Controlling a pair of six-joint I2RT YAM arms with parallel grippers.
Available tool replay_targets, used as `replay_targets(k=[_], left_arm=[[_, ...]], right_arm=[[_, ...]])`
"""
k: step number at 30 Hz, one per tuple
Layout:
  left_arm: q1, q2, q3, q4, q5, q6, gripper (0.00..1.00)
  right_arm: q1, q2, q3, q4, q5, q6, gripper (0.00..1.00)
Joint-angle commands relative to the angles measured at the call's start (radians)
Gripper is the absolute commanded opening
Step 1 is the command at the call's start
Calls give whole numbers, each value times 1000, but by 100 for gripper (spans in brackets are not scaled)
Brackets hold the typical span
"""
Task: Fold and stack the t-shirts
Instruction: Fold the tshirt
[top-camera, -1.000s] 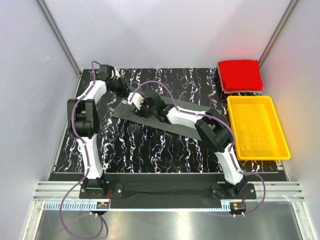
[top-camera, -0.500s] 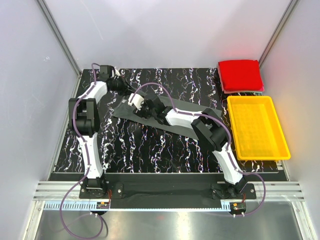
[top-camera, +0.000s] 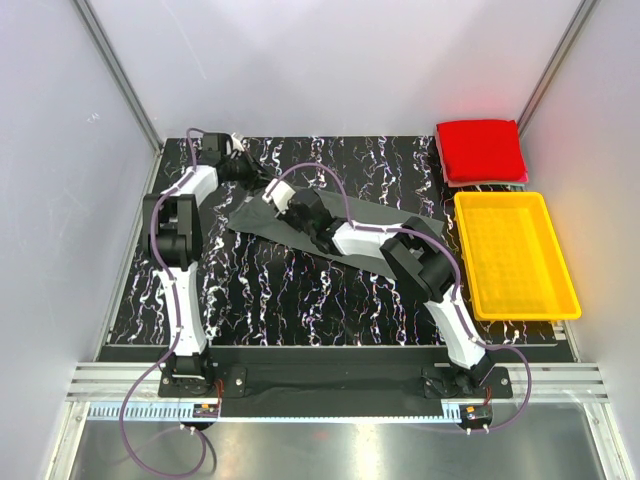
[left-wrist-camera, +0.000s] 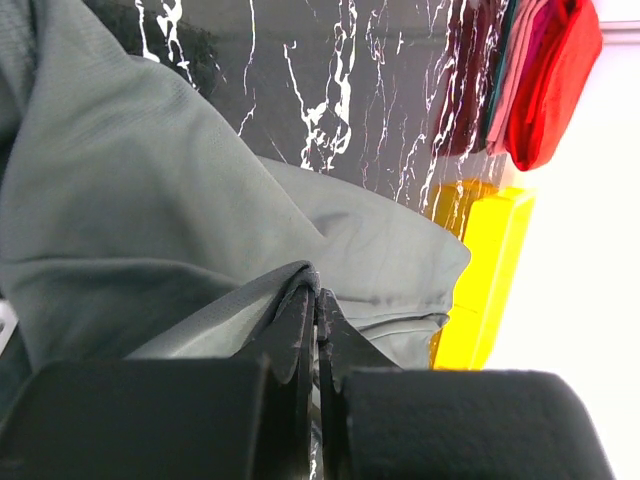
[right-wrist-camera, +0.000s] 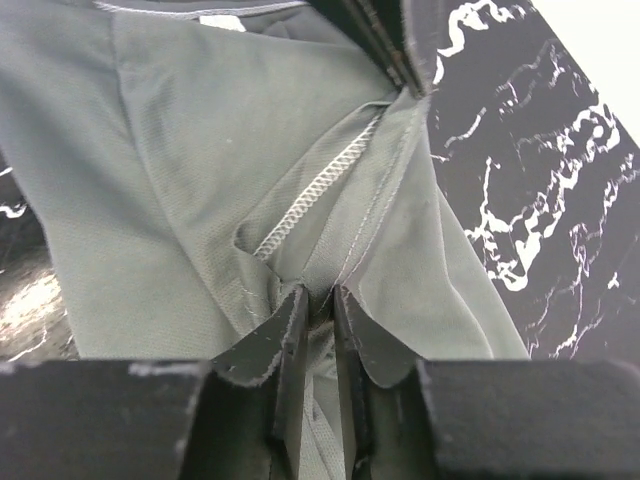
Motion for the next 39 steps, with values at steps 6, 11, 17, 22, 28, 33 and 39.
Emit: replay_targets(k=[6,11,17,22,28,33,39], left_arm=[[-8,21,48,39,7,6,1],[-8,35,78,-7,-26,28,1],[-9,59,92,62,3,-4,1],[-11,102,123,52,16,-13,8],[-15,151,164,72,40,-44,12],[-23,183,204,92,71,-72,16],[-47,191,212,129,72,-83,14]], right_arm=[[-8,-19,-19,111,77,179,13],[-49,-36,7,37,84,334,18],[-89,-48,21,-63,45,520,19],[-135,-59,66,-184,4,662,30],[-150,-79,126,-284,-15,695,32],[-150,-62,173,-321,-21,699,23],[-149,-88,129,-281,-81,699,37]])
